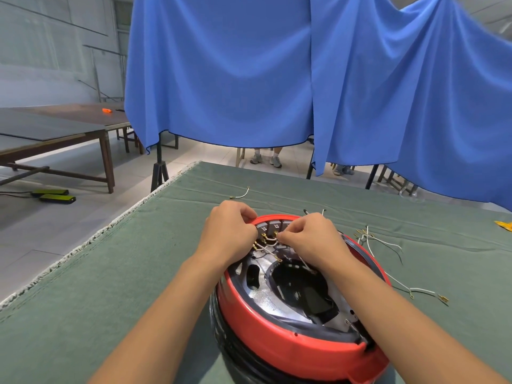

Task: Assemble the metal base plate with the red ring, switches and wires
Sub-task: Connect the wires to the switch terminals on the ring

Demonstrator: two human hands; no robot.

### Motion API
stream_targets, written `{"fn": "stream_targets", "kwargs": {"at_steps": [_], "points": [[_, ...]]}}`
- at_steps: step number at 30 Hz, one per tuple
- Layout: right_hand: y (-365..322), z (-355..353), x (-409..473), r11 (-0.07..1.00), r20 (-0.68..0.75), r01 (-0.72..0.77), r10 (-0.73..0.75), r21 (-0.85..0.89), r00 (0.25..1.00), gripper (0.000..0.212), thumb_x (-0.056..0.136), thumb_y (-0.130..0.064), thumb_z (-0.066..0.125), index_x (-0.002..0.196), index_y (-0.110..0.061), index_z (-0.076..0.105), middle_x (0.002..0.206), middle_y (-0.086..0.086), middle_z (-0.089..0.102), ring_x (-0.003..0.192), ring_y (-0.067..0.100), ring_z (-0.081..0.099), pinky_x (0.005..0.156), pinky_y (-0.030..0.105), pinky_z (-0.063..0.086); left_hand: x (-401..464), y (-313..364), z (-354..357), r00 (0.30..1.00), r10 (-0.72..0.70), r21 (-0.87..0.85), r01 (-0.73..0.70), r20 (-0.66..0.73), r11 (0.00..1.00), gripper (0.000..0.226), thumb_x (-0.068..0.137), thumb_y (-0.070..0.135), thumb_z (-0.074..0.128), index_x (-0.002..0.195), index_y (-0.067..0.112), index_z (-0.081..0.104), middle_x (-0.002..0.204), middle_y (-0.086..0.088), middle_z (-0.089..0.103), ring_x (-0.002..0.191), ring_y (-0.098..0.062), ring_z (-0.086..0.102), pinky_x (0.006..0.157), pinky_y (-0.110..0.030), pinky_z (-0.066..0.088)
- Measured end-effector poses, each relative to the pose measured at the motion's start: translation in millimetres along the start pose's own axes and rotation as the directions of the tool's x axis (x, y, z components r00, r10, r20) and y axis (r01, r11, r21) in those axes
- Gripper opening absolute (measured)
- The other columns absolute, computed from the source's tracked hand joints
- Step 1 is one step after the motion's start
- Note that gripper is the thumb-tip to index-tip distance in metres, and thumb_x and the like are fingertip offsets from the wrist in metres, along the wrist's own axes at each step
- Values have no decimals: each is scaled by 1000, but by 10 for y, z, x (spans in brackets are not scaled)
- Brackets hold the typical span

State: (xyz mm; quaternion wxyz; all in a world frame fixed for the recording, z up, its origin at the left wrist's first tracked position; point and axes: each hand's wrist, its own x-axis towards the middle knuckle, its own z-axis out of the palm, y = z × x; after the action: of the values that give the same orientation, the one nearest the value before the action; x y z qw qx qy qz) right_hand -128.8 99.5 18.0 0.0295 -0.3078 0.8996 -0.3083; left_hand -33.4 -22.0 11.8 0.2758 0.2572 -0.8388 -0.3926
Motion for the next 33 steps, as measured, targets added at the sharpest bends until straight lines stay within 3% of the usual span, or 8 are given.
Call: {"fn": "stream_targets", "kwargs": {"at_steps": [3,10,14,17,22,26,30,33], "points": [[10,17,26,1000,-1,16,-16,24,1000,15,85,-28,68,74,-21,75,76,-2,70,76,14,63,72,33,53,4,-12,2,1000,23,31,-23,-1,999,35,67,0,60,95,16,73,89,-2,72,87,-22,66,84,-40,54],[5,53,61,999,-20,0,1,33,1000,18,86,-24,66,72,-16,73,75,3,71,76,20,65,76,41,56,-11,21,5,997,74,181,-78,27,980,38,73,3,53,106,15,69,104,-6,69,100,-27,62,89,-40,51],[-8,21,15,999,-103,-26,30,40,994,28,83,-33,62,71,-10,73,71,7,70,76,25,65,66,35,52,-92,55,20,991,127,370,-137,51,919,26,74,6,50,92,18,65,90,-4,65,89,-31,59,71,-33,47],[12,-117,-32,998,-233,-69,68,3,970,35,84,-40,58,65,-12,68,59,-1,63,69,24,59,57,28,41,-116,45,18,985,147,364,-169,89,916,17,70,8,49,80,18,58,80,-2,60,81,-31,55,63,-33,42],[167,-426,-82,981,-272,-134,92,-140,958,17,84,-32,54,84,-24,69,92,-3,70,91,24,61,70,30,43,-118,58,45,970,196,354,-236,146,905,7,68,19,50,66,16,43,68,0,48,67,-25,47,52,-31,31],[383,-483,-189,960,-284,-117,41,-256,958,31,86,-27,52,116,-26,62,116,-5,63,114,22,51,77,31,38,-122,66,61,967,224,396,-254,121,883,16,78,27,50,67,17,44,70,1,48,68,-23,48,55,-32,30],[490,-436,-208,980,-150,-146,125,-136,981,23,85,-22,52,98,-16,70,94,6,70,94,28,62,66,27,39,-146,98,56,962,249,515,-270,111,814,13,86,27,45,83,17,52,85,2,54,81,-23,53,61,-32,34],[519,-425,-208,983,-146,-140,122,-122,982,24,87,-25,50,90,-10,69,84,7,69,86,28,61,60,28,37,-127,164,54,974,168,568,-224,150,792,11,85,23,44,81,16,52,84,-1,57,80,-26,55,62,-31,37]]}}
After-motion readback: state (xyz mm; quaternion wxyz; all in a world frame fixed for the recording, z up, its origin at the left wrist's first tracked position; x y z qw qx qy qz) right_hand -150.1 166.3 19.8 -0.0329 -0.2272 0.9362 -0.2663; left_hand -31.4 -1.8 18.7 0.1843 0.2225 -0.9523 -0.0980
